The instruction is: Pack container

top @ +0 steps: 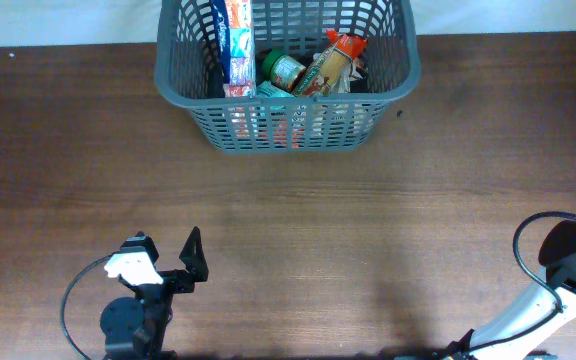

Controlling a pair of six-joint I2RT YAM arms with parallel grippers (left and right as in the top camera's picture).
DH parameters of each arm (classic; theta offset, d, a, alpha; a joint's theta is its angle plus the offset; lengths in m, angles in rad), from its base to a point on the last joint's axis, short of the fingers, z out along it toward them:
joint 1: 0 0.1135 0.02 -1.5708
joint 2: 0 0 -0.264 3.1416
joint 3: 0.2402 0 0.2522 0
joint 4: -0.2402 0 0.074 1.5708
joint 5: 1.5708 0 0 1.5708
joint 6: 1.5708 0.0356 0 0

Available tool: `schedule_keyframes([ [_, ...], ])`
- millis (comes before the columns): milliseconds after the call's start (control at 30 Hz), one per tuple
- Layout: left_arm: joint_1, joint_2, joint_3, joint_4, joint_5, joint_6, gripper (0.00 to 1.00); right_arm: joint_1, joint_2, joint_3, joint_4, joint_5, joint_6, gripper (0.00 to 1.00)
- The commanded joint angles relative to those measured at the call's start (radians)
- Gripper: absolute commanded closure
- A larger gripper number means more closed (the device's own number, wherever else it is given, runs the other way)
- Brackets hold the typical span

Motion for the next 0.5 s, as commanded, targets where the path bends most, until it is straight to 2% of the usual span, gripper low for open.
schedule_keyframes([
  [0,0.007,-0.01,-0.008,0.006,-0.053,0.005,0.01,-0.003,-0.009,0.001,-0.006,0.013,0.001,0.01],
  [367,0.007,-0.01,-0.008,0.002,-0.053,0.086,0.01,-0.003,-0.009,0.001,-0.006,0.013,0.001,0.01],
  [467,0.007,-0.01,-0.008,0.002,-0.053,0.156,0.01,-0.003,-0.009,0.001,-0.006,0.013,0.001,0.01],
])
